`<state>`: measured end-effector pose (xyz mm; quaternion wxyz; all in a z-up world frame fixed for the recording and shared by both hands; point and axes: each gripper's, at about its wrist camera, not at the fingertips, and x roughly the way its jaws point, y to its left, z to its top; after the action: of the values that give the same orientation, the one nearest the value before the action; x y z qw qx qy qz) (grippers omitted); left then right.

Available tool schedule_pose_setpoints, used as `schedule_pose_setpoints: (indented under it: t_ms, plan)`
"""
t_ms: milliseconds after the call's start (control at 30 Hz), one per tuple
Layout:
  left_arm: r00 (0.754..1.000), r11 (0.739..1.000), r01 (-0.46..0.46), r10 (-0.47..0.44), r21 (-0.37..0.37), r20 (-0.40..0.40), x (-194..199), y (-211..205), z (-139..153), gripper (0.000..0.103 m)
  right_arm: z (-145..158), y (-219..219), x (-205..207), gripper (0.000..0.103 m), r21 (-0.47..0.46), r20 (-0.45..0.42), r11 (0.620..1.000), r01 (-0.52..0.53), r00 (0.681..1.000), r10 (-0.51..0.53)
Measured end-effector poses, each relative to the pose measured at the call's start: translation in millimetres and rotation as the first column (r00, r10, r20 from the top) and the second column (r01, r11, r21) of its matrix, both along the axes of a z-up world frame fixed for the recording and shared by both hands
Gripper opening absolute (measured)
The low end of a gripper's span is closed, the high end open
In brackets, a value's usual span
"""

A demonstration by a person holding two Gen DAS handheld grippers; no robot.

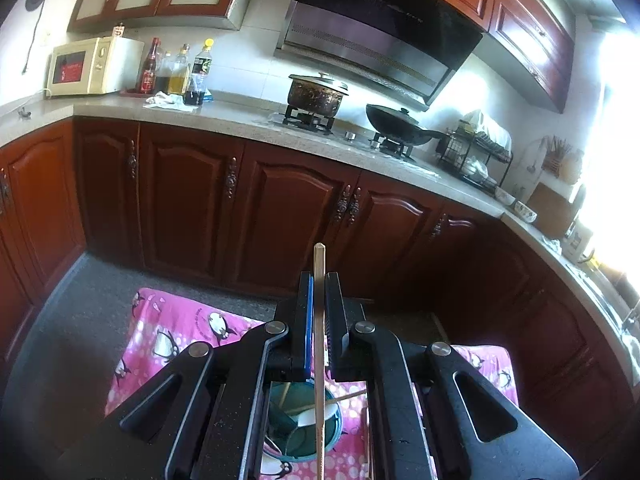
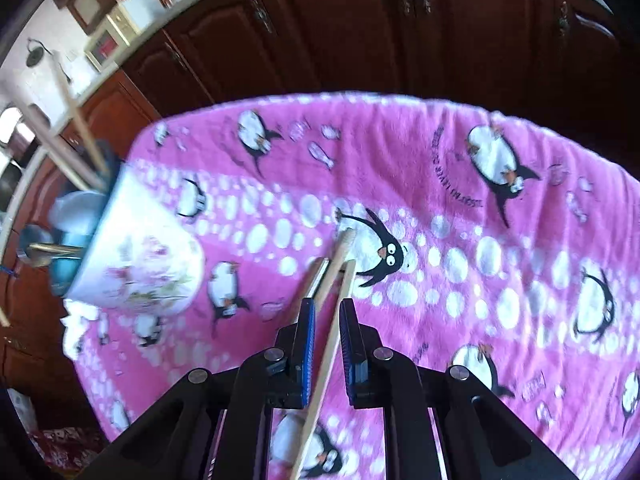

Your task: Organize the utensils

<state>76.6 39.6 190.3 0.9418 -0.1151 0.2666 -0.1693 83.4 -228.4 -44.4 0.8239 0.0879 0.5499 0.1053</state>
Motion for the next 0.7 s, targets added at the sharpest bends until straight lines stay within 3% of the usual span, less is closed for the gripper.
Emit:
schedule_pose_setpoints:
  t_ms: [167, 300, 367, 500, 700]
  plan:
    - [1.0, 1.0, -0.016, 0.016, -0.016, -0.006, 7.4, 2.5, -1.3, 0.004, -27.9, 1.0, 18.6, 0.011, -0.038, -0.049, 0.999, 0.004, 0.999, -0.006]
    - [0.999, 1.0, -0.029, 0.029, 0.0, 0.019, 8.9, 3.3, -0.8, 0.004, -21.1, -2.5, 12.7, 0.008, -0.004, -0.02, 1.0, 0.001, 1.0, -0.001]
    - [0.999, 0.999, -0.037, 0.036, 0.007, 0.035, 10.4, 3.9, 0.3, 0.004, -1.9, -13.3, -1.1, 0.007, 0.042, 0.018, 0.999, -0.002, 1.0, 0.001]
    - [0.996, 0.998, -0.055, 0.054, 0.017, 0.071, 12.8, 2.1, 4.6, 0.004, 67.2, -17.2, -35.3, 0.006, 0.106, 0.154, 0.992, -0.072, 0.986, 0.055]
    - [0.99, 0.996, -0.085, 0.08, 0.036, 0.118, 15.7, -3.0, 5.3, 0.004, 172.4, -14.6, -63.4, 0.005, 0.177, 0.35, 0.969, -0.173, 0.931, 0.103]
